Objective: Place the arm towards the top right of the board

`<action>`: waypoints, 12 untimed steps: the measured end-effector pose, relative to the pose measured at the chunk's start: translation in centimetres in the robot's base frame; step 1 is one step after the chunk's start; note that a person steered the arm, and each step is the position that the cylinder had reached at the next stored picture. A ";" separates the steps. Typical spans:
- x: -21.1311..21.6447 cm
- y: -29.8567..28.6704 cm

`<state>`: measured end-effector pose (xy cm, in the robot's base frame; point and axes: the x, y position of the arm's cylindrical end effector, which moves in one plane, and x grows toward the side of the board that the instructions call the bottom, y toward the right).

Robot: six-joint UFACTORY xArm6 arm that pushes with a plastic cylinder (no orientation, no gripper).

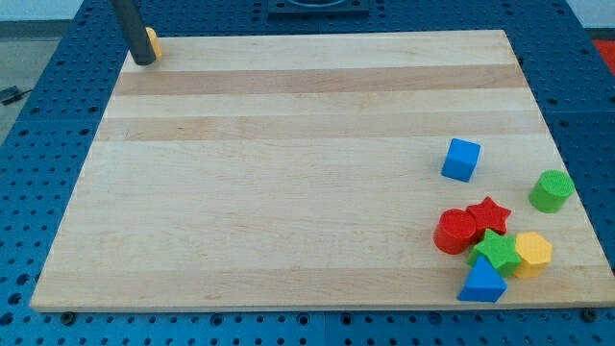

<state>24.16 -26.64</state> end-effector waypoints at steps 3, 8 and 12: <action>10.0 22.1; 4.8 33.8; 12.3 54.2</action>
